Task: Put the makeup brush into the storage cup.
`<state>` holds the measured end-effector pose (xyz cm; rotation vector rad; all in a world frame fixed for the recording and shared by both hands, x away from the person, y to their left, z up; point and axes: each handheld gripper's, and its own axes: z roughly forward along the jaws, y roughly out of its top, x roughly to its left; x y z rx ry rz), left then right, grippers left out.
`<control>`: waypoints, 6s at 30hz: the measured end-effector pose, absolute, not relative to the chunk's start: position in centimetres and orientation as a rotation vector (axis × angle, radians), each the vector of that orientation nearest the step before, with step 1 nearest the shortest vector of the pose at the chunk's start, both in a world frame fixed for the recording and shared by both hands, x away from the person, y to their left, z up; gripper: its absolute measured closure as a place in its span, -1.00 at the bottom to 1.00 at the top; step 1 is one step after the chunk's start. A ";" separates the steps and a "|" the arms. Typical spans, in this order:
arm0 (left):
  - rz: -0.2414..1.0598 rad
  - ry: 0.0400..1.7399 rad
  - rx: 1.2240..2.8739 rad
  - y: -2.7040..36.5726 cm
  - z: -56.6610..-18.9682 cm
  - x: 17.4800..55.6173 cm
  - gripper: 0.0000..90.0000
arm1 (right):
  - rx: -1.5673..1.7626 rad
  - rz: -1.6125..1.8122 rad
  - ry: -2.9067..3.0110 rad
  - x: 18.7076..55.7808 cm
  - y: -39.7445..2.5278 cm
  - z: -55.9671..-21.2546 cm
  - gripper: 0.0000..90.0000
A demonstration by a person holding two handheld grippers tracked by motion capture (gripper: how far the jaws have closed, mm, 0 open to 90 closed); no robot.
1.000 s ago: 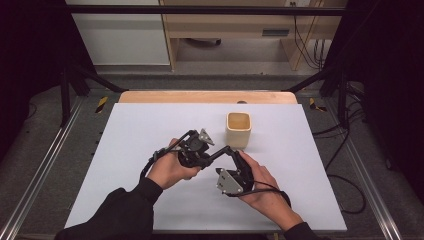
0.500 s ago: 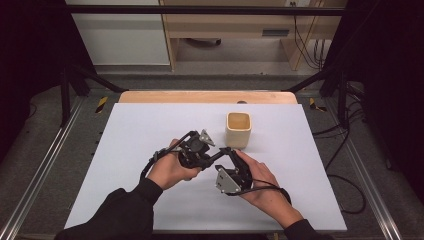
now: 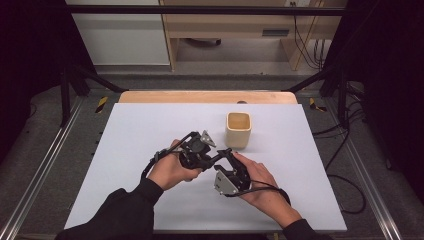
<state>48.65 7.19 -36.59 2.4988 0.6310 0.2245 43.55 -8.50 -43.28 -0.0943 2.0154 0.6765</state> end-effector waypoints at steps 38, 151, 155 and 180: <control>0.181 0.622 2.511 7.5 -36.7 48.7 0.64 | -0.115 0.667 2.029 43.4 -8.5 -43.5 0.44; 0.637 0.900 1.954 19.0 -39.3 48.4 -0.88 | 0.125 0.698 2.063 44.2 -16.2 -45.1 0.65; 0.630 0.903 1.921 19.6 -39.3 48.2 -0.88 | 0.134 0.698 2.061 44.2 -16.7 -44.9 0.65; 0.670 0.821 1.729 23.8 -41.0 45.7 -0.90 | 0.322 0.867 2.010 44.8 -18.9 -43.1 0.65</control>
